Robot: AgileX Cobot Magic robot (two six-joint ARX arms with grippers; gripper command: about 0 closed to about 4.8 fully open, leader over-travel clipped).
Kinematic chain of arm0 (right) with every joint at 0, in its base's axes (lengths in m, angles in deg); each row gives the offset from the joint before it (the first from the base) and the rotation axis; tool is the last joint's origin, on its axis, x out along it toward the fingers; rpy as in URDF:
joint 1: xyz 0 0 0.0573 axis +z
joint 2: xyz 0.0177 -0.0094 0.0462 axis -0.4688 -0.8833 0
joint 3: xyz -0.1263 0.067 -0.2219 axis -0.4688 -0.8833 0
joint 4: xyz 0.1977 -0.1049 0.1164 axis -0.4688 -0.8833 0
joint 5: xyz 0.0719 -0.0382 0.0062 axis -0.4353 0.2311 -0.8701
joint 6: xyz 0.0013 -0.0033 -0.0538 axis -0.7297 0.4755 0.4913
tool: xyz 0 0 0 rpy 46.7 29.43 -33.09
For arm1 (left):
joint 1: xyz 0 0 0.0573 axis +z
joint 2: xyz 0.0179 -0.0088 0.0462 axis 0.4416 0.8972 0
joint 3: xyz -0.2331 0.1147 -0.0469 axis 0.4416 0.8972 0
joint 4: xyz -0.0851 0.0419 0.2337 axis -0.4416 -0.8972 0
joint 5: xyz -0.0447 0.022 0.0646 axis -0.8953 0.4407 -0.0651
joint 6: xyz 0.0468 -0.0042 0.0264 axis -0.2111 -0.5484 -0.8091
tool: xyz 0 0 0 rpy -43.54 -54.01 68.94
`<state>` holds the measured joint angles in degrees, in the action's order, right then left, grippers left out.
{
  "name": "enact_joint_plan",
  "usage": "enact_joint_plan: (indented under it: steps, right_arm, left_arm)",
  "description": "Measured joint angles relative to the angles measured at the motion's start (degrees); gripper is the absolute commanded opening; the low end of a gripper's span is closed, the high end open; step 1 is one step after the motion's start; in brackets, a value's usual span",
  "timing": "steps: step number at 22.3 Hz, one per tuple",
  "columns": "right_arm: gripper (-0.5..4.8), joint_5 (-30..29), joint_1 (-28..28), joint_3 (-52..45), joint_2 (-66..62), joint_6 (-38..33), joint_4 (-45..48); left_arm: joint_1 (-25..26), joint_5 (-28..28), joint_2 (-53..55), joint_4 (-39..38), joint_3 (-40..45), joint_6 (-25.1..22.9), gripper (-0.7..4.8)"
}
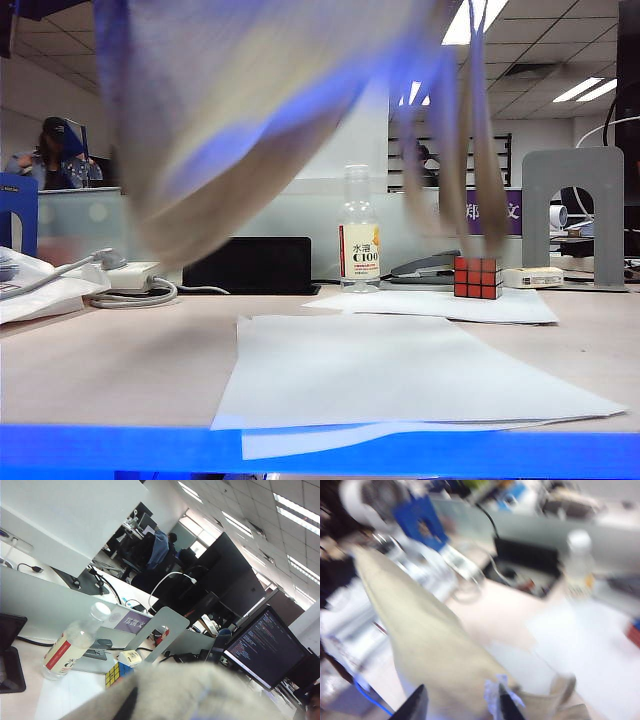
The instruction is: Take the glasses case out of the canvas bag and put it on the table.
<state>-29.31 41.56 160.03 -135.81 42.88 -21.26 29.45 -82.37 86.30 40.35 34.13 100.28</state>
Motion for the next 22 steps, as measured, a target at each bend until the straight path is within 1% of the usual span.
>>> enact_joint_plan:
  steps: [1, 3, 6, 8, 9, 10, 11, 12, 13, 14, 15, 16, 17, 18, 19, 20, 21, 22]
  right_arm:
    - [1.91, 2.8, 0.2, -1.9, 0.3, 0.5, -2.2]
    - [1.91, 5.6, 0.0, -5.1, 0.3, 0.9, -4.5]
    - [1.91, 5.5, 0.1, -8.8, 1.4, 1.1, -5.1]
    - [1.91, 5.6, 0.7, -9.7, 2.8, 1.1, -5.1]
    - [1.91, 5.5, 1.1, -9.7, 3.5, 1.1, -5.0]
    - [1.91, 5.5, 1.4, -9.7, 3.8, 1.1, -5.0]
    - [1.91, 5.3, 1.6, -9.7, 4.6, 1.2, -5.0]
    - [1.91, 5.3, 1.6, -9.7, 5.0, 1.2, -5.0]
    - [1.91, 5.4, 1.5, -9.7, 5.8, 1.2, -5.0]
    - [1.91, 5.4, 1.5, -9.7, 6.3, 1.2, -5.0]
    - [1.91, 5.3, 1.5, -9.7, 7.5, 1.2, -5.1]
    - [1.91, 5.3, 1.5, -9.7, 7.9, 1.2, -5.1]
    - [1.91, 5.3, 1.5, -9.7, 8.7, 1.2, -5.1]
    - [1.91, 5.3, 1.5, -9.7, 8.9, 1.2, -5.1]
    - [1.91, 5.2, 1.5, -9.7, 9.1, 1.2, -5.1]
    - [1.91, 4.7, 1.6, -9.7, 9.1, 1.2, -5.1]
    - [1.91, 3.2, 2.1, -9.7, 9.2, 1.2, -5.1]
    - [1.91, 2.8, 2.8, -9.7, 9.3, 1.2, -5.1]
  left_arm:
    - [-0.1, 0.0, 0.0, 0.0, 0.0, 0.1, -0.06]
    - [-0.2, 0.2, 0.1, -0.9, -0.7, 0.1, -0.06]
    - [0.0, 1.6, 0.4, -1.9, -4.4, 0.1, -0.06]
    - [-0.1, 2.6, 0.7, -5.8, -10.9, 0.1, -0.06]
    - [-0.1, 2.5, 2.1, -8.4, -17.1, -0.1, -0.06]
    - [-0.1, 2.1, 2.7, -9.0, -19.4, -0.3, -0.06]
    - [-0.4, 0.0, 4.9, -12.5, -25.7, -1.4, -0.06]
    - [-0.9, -0.2, 5.9, -13.9, -28.2, -1.6, -0.06]
    - [-1.8, -0.3, 7.6, -17.8, -32.9, -2.1, -0.06]
    - [-2.0, -0.6, 8.4, -20.3, -35.2, -2.9, -0.06]
    - [-2.2, -0.9, 9.3, -24.7, -38.8, -4.4, -0.06]
    - [-2.2, -0.8, 9.7, -27.1, -40.5, -5.2, -0.06]
    - [-2.3, 0.0, 10.6, -32.5, -43.5, -8.1, -0.06]
    - [-3.0, 1.9, 10.8, -36.6, -44.7, -11.4, -0.06]
    - [-4.8, 6.7, 11.5, -44.9, -45.7, -18.4, -0.06]
    - [-5.6, 8.4, 12.0, -48.7, -45.7, -20.5, -0.06]
    - [-6.8, 8.7, 13.7, -56.5, -45.9, -22.8, -0.06]
    - [-7.5, 8.2, 14.5, -59.7, -45.8, -24.1, -0.06]
